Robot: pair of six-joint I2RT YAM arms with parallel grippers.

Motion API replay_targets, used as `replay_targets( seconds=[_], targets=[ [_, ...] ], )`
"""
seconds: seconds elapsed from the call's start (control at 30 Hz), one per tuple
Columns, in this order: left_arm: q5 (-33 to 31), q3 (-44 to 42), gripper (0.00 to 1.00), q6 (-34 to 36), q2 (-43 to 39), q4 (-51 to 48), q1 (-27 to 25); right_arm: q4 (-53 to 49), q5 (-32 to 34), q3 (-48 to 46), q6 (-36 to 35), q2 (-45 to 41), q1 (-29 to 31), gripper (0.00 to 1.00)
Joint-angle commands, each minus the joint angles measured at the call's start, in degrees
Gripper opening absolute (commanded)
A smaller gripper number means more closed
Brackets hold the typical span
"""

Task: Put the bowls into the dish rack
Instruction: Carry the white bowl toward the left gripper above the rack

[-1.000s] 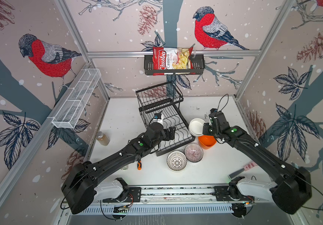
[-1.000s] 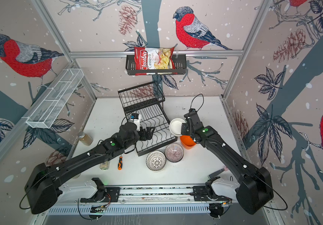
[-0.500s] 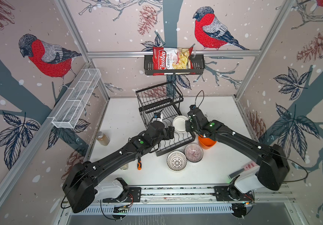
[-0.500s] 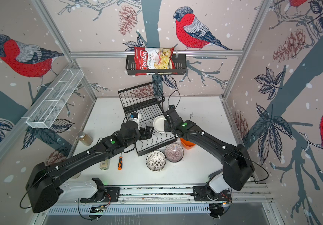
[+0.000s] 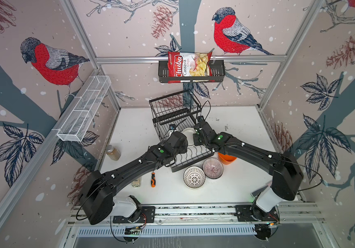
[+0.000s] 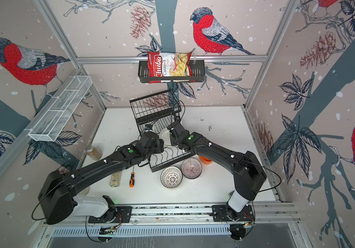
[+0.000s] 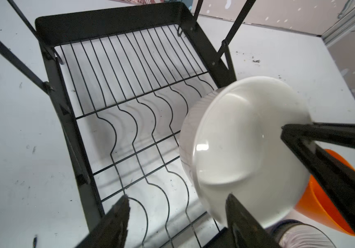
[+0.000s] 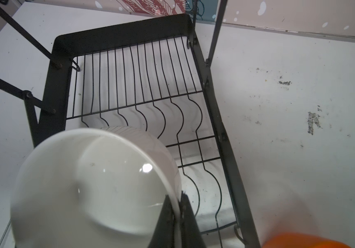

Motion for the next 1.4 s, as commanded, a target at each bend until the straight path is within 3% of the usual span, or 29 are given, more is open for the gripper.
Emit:
replay_targets(
  seconds=[0.0, 0.47, 0.83, 1.03, 1.37],
  targets=[
    [-3.4, 2.2, 0.63, -0.6, 1.0, -2.3, 0.2, 4.2, 2.6, 0.9, -0.5, 0.5, 1.1, 0.00],
    [-1.4, 2.2, 0.31, -2.5, 2.3, -1.2, 3.8, 7.0, 3.5, 0.3, -0.1, 0.7, 3.7, 0.00],
    [0.1, 1.0, 0.18, -3.0, 3.5, 0.1, 5.4, 8.3, 3.5, 0.8, 0.4, 1.7, 4.9, 0.00],
    [0.2, 1.2, 0.00, -3.8, 4.1, -0.3, 5.4, 8.5, 3.1, 1.4, 0.4, 2.2, 5.2, 0.00],
    [1.1, -2.0, 0.00, -3.2, 0.4, 3.7, 6.4, 8.4, -0.1, 1.7, -1.9, 0.7, 4.1, 0.01]
  ],
)
